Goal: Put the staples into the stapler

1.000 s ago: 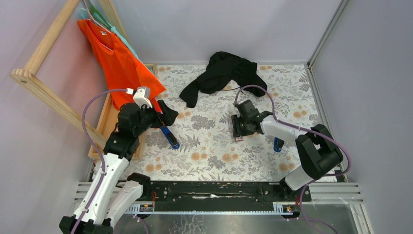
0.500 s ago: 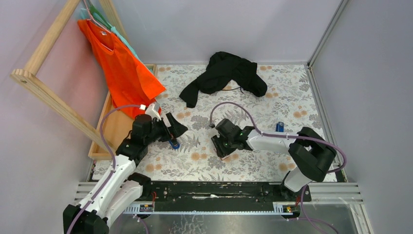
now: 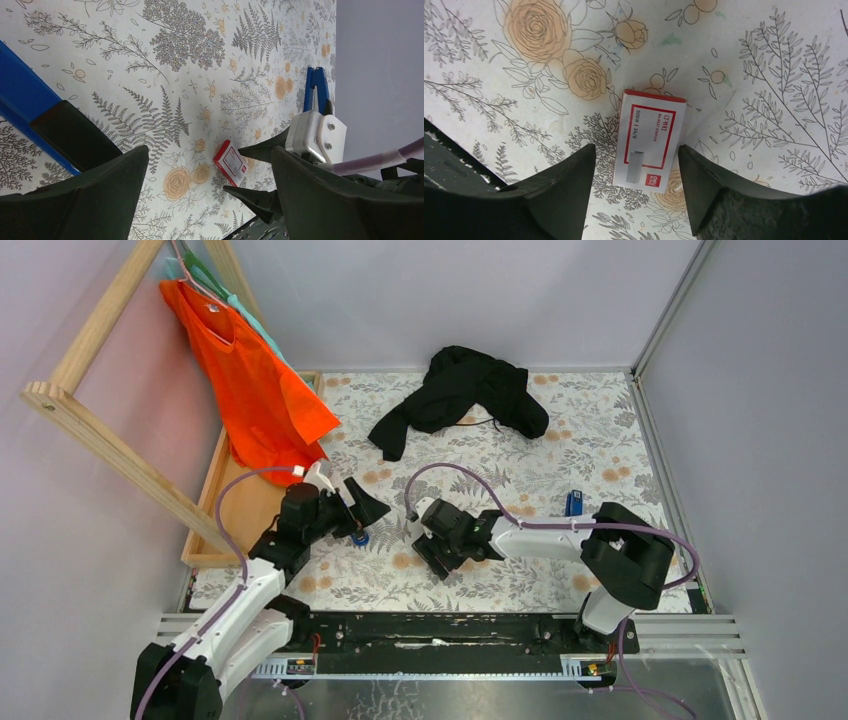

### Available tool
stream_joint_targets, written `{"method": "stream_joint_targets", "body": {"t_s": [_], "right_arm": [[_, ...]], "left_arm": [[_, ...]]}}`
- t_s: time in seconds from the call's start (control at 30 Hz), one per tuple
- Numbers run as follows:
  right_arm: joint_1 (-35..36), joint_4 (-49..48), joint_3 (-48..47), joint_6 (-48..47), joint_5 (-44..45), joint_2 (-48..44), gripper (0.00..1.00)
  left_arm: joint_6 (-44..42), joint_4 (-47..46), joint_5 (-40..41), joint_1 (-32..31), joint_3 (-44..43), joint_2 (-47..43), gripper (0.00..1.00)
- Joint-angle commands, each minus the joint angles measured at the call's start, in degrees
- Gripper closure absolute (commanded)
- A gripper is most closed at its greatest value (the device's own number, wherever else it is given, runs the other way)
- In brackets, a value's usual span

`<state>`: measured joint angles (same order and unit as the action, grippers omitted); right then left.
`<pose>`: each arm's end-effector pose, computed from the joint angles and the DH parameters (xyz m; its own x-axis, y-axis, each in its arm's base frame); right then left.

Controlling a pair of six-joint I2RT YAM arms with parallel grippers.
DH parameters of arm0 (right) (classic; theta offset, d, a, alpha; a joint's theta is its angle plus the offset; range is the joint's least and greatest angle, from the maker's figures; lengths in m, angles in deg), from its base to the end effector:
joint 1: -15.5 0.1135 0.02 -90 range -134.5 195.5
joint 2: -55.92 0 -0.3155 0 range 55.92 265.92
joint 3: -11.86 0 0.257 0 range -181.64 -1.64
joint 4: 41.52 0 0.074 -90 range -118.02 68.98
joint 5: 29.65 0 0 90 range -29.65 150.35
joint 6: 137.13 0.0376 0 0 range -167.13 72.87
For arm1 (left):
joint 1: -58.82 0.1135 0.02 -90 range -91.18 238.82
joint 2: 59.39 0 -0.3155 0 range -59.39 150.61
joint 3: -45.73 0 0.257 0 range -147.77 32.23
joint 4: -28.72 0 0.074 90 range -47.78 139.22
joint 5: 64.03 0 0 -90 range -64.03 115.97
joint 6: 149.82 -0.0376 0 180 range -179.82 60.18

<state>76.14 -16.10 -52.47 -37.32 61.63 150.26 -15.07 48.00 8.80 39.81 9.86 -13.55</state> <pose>0.1624 0.2870 0.2077 -0.5452 -0.6218 -0.5623 -0.7837 0.6162 0.0786 0.1375 -0.0591 0.2416 -0.7186 -0.4639 -0.5181 0.0687 0.6940 -0.7167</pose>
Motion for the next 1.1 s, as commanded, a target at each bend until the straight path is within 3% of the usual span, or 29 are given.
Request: {"method": "stream_joint_targets", "body": {"t_s": [0.0,0.5,0.83,1.07], "right_arm": [[0.36,6.53,0.53,-1.05,3.20,-1.09,0.31],[-3.51,9.21,1.76,-3.71,9.13,-3.92,0.33],[-5.50,5.67,1.32,-9.31,3.14,-4.31,0.31],[-5.48,5.22,0.58,-12.09,-0.16,-3.79,0.27]], "left_arm": [[1.02,-5.92,-1.04,-0.86,-0.32,1.87,0.01],[0.15,-13.11,-4.00,-5.88,-2.20,13.09,0.14],[2.95,-18.82,-5.48,-9.06,-2.31,19.59,0.25],[7.71,-20.10,-2.77,-11.99,0.79,19.21,0.29]]}}
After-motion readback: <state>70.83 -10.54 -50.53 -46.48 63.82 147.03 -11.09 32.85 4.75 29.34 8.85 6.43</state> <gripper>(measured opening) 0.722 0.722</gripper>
